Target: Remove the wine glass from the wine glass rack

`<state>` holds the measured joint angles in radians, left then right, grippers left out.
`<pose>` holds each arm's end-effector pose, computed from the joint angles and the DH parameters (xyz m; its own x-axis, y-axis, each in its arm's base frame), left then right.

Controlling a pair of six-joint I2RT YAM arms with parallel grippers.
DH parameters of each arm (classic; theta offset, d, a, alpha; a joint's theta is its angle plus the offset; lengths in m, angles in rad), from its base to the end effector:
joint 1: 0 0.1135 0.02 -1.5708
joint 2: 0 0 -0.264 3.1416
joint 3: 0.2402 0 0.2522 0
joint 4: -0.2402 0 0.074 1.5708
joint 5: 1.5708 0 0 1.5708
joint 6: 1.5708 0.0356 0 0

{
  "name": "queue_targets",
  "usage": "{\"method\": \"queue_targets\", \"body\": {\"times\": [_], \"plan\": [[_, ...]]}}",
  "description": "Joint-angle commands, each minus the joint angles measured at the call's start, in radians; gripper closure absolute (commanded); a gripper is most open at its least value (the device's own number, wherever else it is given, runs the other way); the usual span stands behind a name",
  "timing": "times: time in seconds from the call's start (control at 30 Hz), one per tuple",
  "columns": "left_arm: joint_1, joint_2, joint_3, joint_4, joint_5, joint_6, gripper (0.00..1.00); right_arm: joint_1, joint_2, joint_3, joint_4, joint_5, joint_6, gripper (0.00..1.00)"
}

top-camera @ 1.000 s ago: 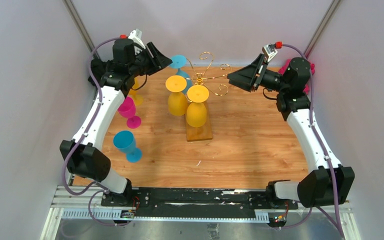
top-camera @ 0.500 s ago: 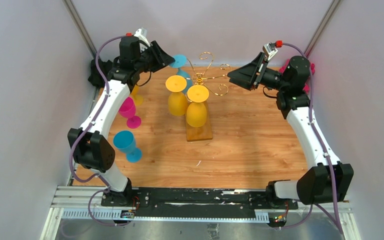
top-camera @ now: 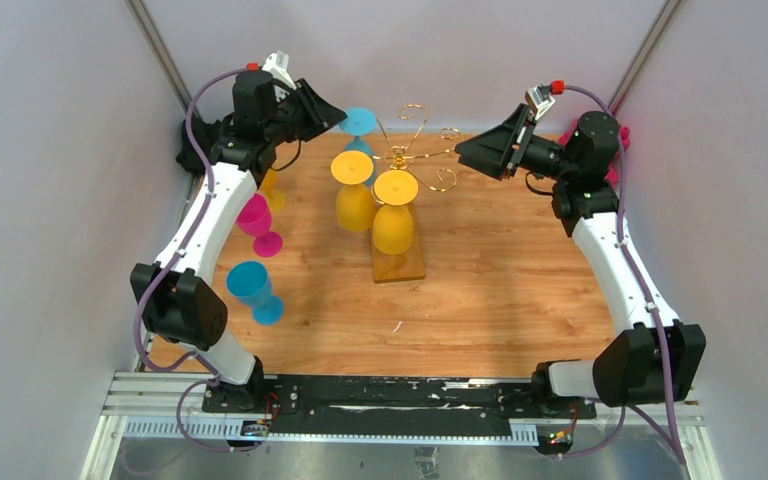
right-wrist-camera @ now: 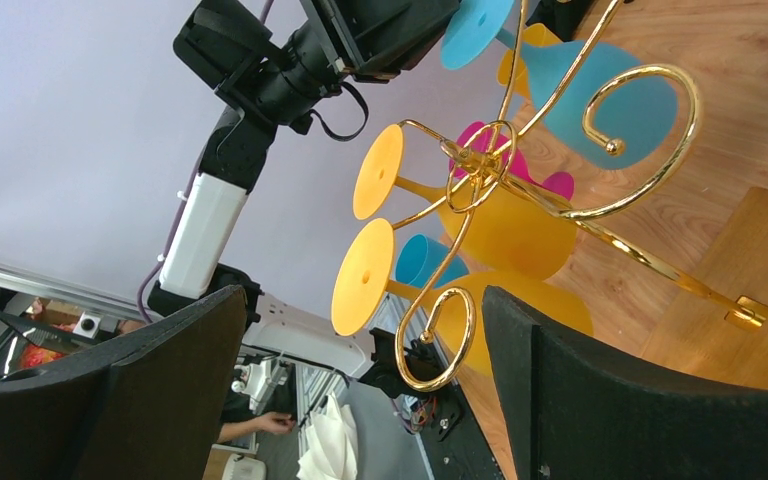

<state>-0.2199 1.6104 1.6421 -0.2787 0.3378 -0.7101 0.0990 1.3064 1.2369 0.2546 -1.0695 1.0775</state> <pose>0.3660 -0.0939 0.4187 -0.5196 -0.5141 -0.6825 0.2383 0.6798 -0.6936 0.2846 0.0596 0.4279 -0.7106 0.3548 -0.6076 -0.5900 0.1701 0.7893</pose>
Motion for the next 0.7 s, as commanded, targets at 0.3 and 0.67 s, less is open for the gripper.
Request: {"method": "queue_targets", "body": {"times": [0.3, 0.67], "plan": [[-0.001, 0.013, -0.076, 0.086, 0.07, -0.039, 0.75, -0.017, 0.008, -0.004, 0.045, -0.007, 0.018, 0.08], [0.002, -0.028, -0.088, 0.109, 0.074, -0.071, 0.82, -0.019, 0.014, -0.023, 0.083, -0.003, 0.041, 0.08]]}}
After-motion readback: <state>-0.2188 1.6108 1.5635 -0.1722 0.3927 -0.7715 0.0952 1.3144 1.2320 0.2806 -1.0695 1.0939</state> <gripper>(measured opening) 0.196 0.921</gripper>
